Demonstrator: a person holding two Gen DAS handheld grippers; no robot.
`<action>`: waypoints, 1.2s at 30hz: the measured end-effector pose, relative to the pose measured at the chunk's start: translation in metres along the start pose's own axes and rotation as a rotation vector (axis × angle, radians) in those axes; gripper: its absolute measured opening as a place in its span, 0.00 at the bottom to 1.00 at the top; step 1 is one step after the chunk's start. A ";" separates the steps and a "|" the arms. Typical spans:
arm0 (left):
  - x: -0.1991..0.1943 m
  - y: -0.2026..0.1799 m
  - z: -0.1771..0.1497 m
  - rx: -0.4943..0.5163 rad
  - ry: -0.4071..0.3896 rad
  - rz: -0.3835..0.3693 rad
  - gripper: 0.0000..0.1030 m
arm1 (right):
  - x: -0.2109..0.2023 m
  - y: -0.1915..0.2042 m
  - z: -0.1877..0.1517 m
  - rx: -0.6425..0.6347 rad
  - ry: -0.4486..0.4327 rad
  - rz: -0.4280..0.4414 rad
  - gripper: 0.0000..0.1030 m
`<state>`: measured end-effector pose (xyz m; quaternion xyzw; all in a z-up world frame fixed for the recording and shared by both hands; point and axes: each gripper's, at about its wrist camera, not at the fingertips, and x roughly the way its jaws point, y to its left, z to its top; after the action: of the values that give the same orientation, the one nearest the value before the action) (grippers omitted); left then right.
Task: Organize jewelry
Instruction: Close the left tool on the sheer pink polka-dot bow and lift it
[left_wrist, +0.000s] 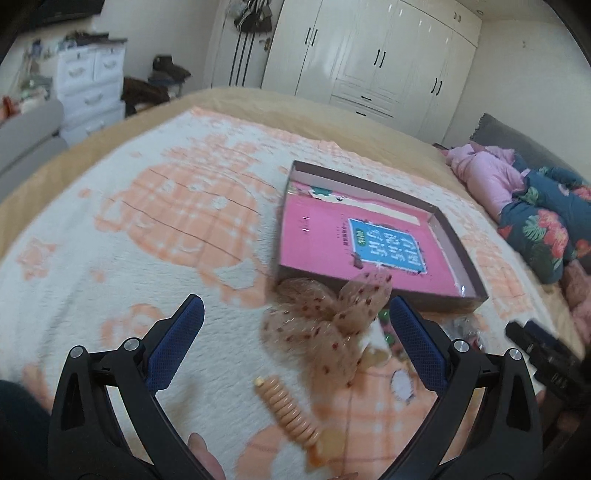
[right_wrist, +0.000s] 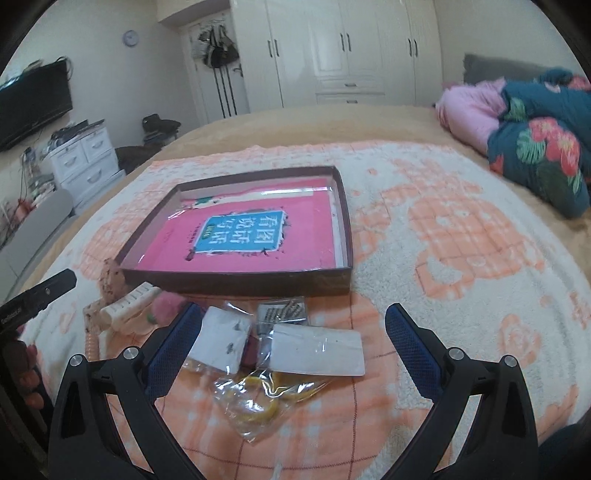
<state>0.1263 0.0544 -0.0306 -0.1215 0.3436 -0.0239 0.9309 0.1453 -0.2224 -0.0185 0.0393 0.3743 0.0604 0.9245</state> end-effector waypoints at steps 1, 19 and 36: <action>0.006 -0.002 0.002 0.003 0.015 -0.012 0.90 | 0.004 -0.003 0.000 0.007 0.009 -0.004 0.94; 0.069 -0.008 0.002 -0.022 0.179 -0.203 0.55 | 0.039 -0.032 -0.025 0.110 0.119 0.084 0.68; 0.018 -0.039 0.014 0.151 -0.010 -0.180 0.07 | -0.004 0.005 -0.027 -0.189 -0.095 -0.036 0.12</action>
<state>0.1508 0.0169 -0.0222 -0.0816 0.3240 -0.1327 0.9331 0.1229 -0.2171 -0.0347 -0.0519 0.3233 0.0771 0.9417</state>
